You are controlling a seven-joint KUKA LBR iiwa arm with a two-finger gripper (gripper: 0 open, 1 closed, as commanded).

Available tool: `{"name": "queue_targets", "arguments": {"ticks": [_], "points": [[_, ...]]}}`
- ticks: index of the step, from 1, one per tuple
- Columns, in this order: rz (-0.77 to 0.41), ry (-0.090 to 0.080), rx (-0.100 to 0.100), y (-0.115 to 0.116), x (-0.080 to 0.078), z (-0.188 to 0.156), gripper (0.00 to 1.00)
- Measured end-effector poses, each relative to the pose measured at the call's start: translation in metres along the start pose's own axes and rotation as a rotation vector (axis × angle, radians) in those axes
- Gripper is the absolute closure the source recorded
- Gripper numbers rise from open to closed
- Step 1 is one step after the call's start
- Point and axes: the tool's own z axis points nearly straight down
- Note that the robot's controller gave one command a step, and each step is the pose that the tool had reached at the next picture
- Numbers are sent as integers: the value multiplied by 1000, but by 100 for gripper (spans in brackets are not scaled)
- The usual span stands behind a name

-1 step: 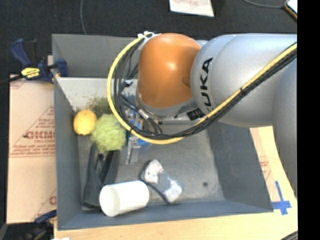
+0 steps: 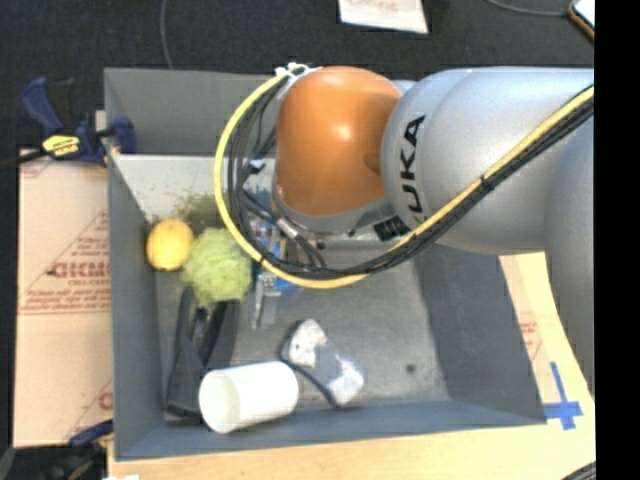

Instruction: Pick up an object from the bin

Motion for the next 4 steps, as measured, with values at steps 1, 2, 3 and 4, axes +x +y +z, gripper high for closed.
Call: {"name": "queue_targets", "arguments": {"ticks": [1, 2, 3, 4], "points": [[40, 0, 0, -12, -19, 24, 0], [39, 0, 0, -13, -11, 21, 0], [-63, -4, 2, -27, -93, 68, 0], [-16, -3, -1, -26, -91, 65, 0]]}}
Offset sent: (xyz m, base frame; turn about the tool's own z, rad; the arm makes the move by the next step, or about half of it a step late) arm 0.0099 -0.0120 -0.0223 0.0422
